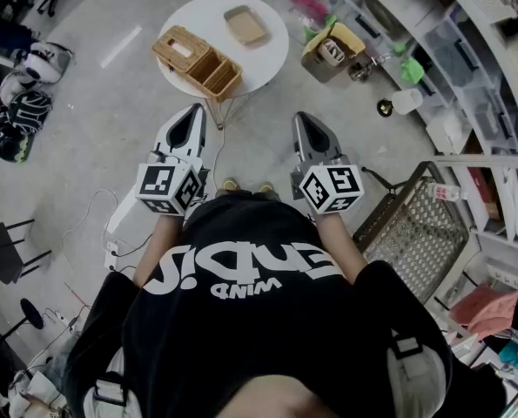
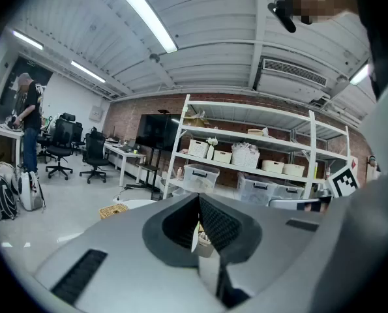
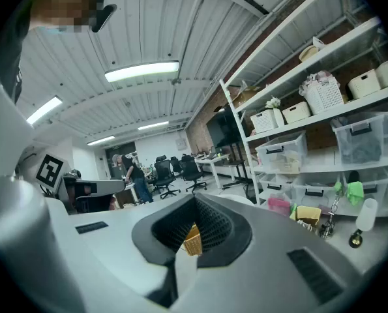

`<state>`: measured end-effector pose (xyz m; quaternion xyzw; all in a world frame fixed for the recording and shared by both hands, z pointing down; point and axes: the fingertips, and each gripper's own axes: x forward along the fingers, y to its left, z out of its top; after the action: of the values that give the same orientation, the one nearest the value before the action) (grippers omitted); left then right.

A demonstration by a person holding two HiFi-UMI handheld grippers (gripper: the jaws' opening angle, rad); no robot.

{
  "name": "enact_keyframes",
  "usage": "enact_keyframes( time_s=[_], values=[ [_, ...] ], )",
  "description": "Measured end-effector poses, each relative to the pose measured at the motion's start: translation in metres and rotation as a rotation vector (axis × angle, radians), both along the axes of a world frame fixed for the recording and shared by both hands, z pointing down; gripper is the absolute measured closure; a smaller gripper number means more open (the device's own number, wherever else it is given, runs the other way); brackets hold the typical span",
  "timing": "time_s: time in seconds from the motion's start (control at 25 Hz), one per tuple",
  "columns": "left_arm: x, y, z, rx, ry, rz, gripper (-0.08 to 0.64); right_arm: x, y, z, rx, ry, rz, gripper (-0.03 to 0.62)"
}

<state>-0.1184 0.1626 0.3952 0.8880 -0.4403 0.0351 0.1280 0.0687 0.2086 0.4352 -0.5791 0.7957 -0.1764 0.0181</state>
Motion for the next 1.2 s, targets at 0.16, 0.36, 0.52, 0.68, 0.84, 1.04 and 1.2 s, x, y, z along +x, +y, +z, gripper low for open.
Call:
enact_keyframes(
  time_s=[0.16, 0.36, 0.52, 0.68, 0.84, 1.04, 1.2],
  values=[
    [-0.005, -0.001, 0.002, 0.0, 0.001, 0.002, 0.561, -0.002, -0.001, 0.0, 0.005, -0.023, 0.014, 0.595],
    [-0.015, -0.007, 0.004, 0.007, -0.001, 0.015, 0.561, -0.008, -0.002, 0.002, 0.002, -0.047, 0.04, 0.595],
    [-0.021, -0.011, 0.007, 0.018, 0.006, 0.033, 0.561, -0.014, 0.0, 0.008, -0.005, -0.048, 0.067, 0.595],
    [-0.025, -0.021, 0.009, 0.02, 0.014, 0.043, 0.561, -0.02, -0.008, 0.014, -0.017, -0.058, 0.082, 0.595],
    [-0.021, -0.036, 0.011, 0.026, 0.011, 0.046, 0.561, -0.02, -0.022, 0.018, -0.024, -0.066, 0.07, 0.595],
    [-0.01, -0.068, 0.011, 0.038, 0.006, 0.046, 0.561, -0.008, -0.055, 0.022, -0.027, -0.068, 0.067, 0.595],
    [-0.001, -0.104, 0.008, 0.045, -0.005, 0.037, 0.561, 0.009, -0.092, 0.021, -0.027, -0.048, 0.068, 0.595]
  ],
)
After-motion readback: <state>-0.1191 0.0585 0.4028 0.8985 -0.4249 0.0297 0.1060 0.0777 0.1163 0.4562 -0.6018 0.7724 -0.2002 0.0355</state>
